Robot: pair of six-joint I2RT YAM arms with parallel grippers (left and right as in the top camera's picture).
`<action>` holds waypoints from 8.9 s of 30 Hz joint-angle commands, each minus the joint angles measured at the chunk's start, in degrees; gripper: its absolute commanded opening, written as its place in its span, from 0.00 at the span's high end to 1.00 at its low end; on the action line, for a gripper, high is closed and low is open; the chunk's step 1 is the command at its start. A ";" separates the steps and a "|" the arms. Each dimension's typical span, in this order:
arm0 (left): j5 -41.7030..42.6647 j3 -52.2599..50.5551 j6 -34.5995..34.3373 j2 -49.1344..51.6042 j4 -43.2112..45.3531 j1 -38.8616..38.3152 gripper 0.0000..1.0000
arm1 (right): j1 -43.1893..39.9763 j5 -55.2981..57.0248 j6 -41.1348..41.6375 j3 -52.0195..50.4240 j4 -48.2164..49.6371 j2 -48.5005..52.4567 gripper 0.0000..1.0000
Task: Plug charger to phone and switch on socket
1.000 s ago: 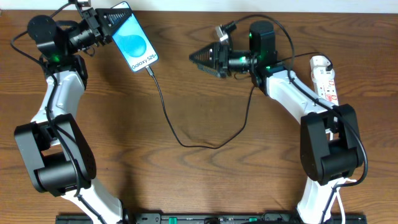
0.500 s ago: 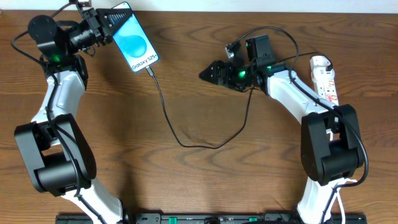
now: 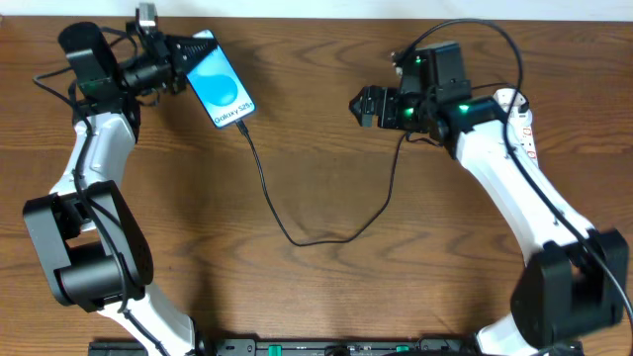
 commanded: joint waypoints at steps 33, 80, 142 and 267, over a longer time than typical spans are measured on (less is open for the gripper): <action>-34.49 -10.49 40.68 -1.01 -44.30 -1.90 0.93 | -0.37 12.24 -2.71 0.33 -10.10 -7.52 0.01; -39.69 -17.05 40.61 1.75 -40.72 -1.90 0.83 | -0.35 12.22 -2.71 0.33 -10.16 -7.52 0.01; -41.62 -17.05 38.97 1.75 -46.75 -1.90 0.10 | -0.35 12.20 -2.69 0.33 -10.73 -7.52 0.02; -73.13 -11.58 53.11 -34.49 -66.01 -20.65 0.09 | -0.37 12.46 -2.69 0.33 -14.78 -7.52 0.01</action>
